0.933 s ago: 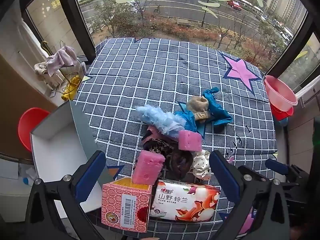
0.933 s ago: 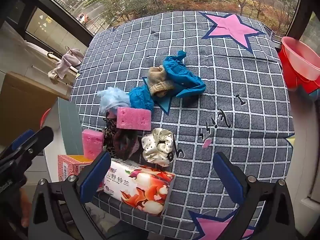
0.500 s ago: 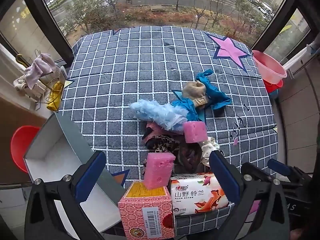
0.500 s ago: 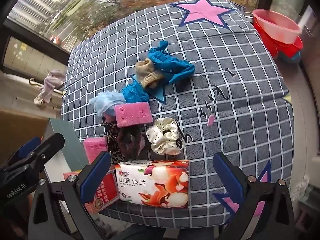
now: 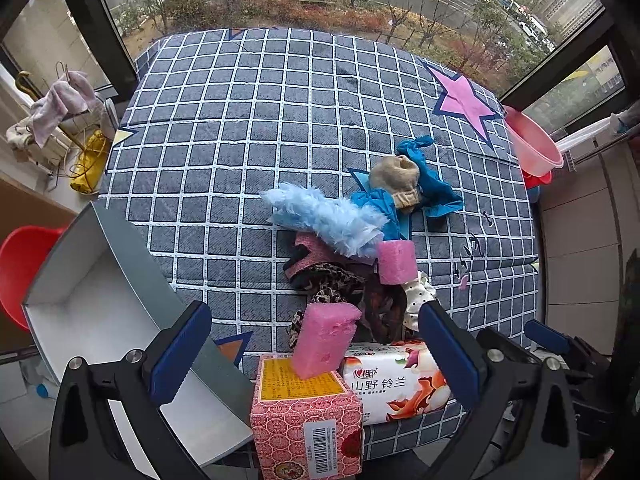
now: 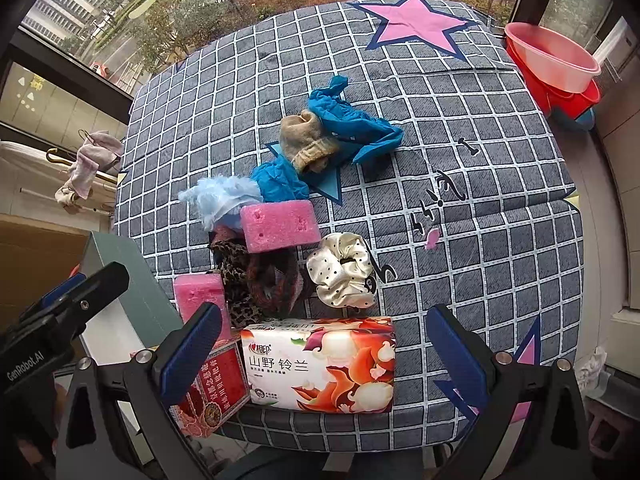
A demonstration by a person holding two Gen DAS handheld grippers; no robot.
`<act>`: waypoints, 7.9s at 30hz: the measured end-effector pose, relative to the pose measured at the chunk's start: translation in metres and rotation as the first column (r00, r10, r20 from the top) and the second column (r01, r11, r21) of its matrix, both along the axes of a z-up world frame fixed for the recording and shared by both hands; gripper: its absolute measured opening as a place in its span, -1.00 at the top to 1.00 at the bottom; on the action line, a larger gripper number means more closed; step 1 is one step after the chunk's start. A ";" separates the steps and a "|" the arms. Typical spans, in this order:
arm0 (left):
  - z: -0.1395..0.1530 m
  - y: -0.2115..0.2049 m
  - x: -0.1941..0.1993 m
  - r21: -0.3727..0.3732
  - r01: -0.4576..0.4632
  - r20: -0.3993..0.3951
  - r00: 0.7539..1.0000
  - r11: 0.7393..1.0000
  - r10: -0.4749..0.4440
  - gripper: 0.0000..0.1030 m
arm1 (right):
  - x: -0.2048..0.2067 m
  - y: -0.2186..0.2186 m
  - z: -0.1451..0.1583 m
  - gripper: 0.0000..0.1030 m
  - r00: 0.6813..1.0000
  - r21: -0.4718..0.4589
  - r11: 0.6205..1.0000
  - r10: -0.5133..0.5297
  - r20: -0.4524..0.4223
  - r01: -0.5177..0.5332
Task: Organize soft objects
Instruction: 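Grasp the fluffy light-blue plush with the left gripper while the right gripper grasps a pink sponge, then carry the blue plush and pink sponge toward the open white box with both grippers, then open both grippers to drop the plush and sponge into the white box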
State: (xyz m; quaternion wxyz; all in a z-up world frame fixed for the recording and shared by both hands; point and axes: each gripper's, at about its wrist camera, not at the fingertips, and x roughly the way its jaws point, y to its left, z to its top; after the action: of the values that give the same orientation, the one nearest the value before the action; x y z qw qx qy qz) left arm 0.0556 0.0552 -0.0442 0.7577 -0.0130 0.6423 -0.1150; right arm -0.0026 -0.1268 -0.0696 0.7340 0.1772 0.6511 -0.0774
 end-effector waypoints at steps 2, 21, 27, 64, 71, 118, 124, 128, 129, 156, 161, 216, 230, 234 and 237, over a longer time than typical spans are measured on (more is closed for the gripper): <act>-0.002 -0.001 0.005 -0.003 -0.002 -0.009 1.000 1.000 0.002 -1.00 | 0.001 -0.001 -0.002 -1.00 1.000 0.002 1.000 0.002 -0.006 -0.002; -0.061 -0.022 0.066 0.025 -0.059 -0.217 0.974 0.998 0.063 -1.00 | 0.039 -0.036 -0.038 -1.00 0.998 0.054 0.999 0.004 -0.061 0.000; -0.090 -0.029 0.084 0.026 -0.088 -0.295 0.951 0.996 0.092 -1.00 | 0.052 -0.012 -0.058 -1.00 0.994 0.149 0.983 0.112 0.001 -0.111; -0.064 -0.041 0.103 0.043 -0.024 0.001 1.000 0.999 0.024 0.47 | 0.074 -0.015 -0.074 -0.40 0.986 0.215 0.963 0.148 0.081 -0.162; -0.035 -0.058 0.080 -0.005 0.054 0.088 0.995 0.999 -0.053 0.47 | 0.060 -0.031 -0.054 -0.40 0.992 0.219 0.970 0.091 0.092 -0.110; 0.004 -0.117 -0.154 0.171 0.453 0.045 0.884 0.875 -0.466 0.47 | -0.098 -0.045 -0.032 -0.40 0.991 0.211 0.969 0.137 -0.012 -0.131; 0.016 -0.086 -0.163 0.165 0.532 0.101 0.829 0.831 -0.550 0.47 | -0.121 -0.014 -0.025 -0.40 0.999 0.197 0.980 0.035 -0.016 -0.031; 0.024 -0.067 -0.160 0.151 0.538 0.142 0.819 0.829 -0.557 0.47 | -0.128 0.011 -0.012 -0.40 1.000 0.157 0.987 0.018 0.005 -0.018; 0.027 -0.061 -0.159 0.143 0.533 0.157 0.820 0.834 -0.551 0.47 | -0.128 0.016 -0.007 -0.40 1.000 0.144 0.989 0.018 0.014 -0.020; 0.026 0.128 -0.118 0.058 0.081 0.229 0.969 0.995 -0.092 0.47 | -0.068 0.155 0.037 -0.40 0.952 -0.012 0.957 0.290 0.103 -0.290; 0.017 0.155 -0.114 0.045 0.004 0.213 0.977 0.999 -0.013 0.47 | -0.057 0.178 0.039 -0.40 0.932 -0.029 0.937 0.349 0.093 -0.348; -0.020 0.211 -0.116 0.001 -0.142 0.174 0.975 0.990 0.139 0.47 | -0.034 0.260 0.035 -0.40 0.811 -0.104 0.807 0.585 0.005 -0.582; -0.019 0.225 -0.110 0.020 -0.181 0.183 0.968 0.983 0.174 0.47 | -0.028 0.279 0.025 -0.40 0.784 -0.086 0.781 0.621 0.003 -0.619; -0.025 0.230 -0.107 0.040 -0.207 0.163 0.967 0.978 0.198 0.47 | -0.024 0.295 0.017 -0.40 0.761 -0.062 0.760 0.648 0.003 -0.647; -0.032 0.229 -0.109 0.056 -0.202 0.142 0.971 0.978 0.193 0.47 | -0.023 0.307 0.008 -0.40 0.745 -0.044 0.744 0.667 0.000 -0.666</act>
State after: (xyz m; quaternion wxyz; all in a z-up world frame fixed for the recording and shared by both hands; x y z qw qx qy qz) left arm -0.0536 0.2840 -0.0761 0.8074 -0.0425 0.5883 -0.0172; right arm -0.0258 0.1799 -0.0613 0.7219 -0.0813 0.6638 0.1778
